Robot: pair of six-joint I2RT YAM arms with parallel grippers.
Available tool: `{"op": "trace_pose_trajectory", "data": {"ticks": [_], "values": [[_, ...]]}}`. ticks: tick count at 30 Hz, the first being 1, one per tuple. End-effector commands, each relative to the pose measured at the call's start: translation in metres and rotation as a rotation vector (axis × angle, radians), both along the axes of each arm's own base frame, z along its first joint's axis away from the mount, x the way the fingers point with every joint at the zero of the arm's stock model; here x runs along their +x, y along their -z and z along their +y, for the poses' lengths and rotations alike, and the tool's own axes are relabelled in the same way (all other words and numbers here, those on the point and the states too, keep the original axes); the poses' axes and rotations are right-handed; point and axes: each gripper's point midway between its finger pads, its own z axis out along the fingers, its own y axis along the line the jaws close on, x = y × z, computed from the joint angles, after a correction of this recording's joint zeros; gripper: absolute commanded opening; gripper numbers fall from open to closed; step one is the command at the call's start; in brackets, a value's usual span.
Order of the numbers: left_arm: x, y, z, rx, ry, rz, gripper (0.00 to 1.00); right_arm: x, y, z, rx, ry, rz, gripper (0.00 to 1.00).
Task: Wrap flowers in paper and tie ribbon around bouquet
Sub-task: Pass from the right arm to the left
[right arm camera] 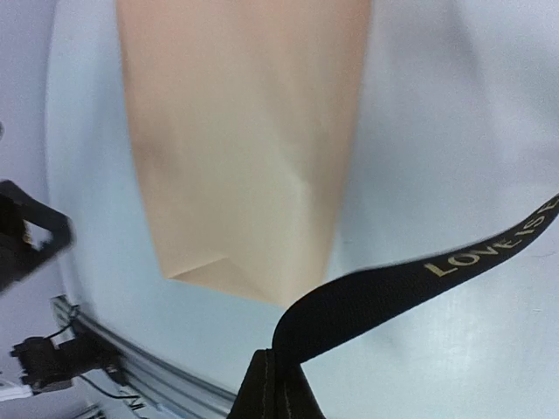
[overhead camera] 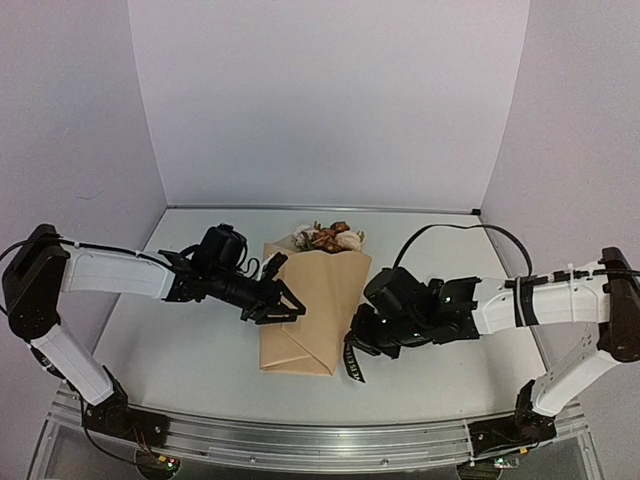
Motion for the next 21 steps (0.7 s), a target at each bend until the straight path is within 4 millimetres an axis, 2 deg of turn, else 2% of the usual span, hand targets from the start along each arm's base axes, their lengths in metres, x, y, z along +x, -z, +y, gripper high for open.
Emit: {"op": "trace_pose_trajectory", "data": {"ticks": [1,3,7,11,14,18,21], "values": [[-0.017,-0.019,0.0,-0.076,0.036,-0.127,0.42,0.009,-0.03,0.061,0.274,0.019,0.04,0.0],[-0.02,-0.02,0.005,-0.088,0.024,-0.151,0.43,0.012,-0.043,0.081,0.355,0.013,0.043,0.0],[-0.013,-0.008,0.02,-0.066,-0.087,-0.162,0.44,0.013,-0.069,0.111,0.503,-0.014,0.032,0.0],[-0.011,-0.017,0.025,-0.079,-0.102,-0.25,0.42,0.014,-0.07,0.115,0.487,-0.012,0.032,0.0],[-0.017,-0.029,0.032,-0.107,-0.078,-0.341,0.47,0.016,-0.073,0.12,0.49,-0.007,0.04,0.0],[-0.03,-0.04,0.024,-0.168,0.015,-0.331,0.48,0.019,-0.081,0.133,0.507,-0.016,0.043,0.0],[-0.033,-0.04,0.026,-0.186,0.006,-0.319,0.49,0.023,-0.086,0.134,0.514,-0.005,0.027,0.0]]}}
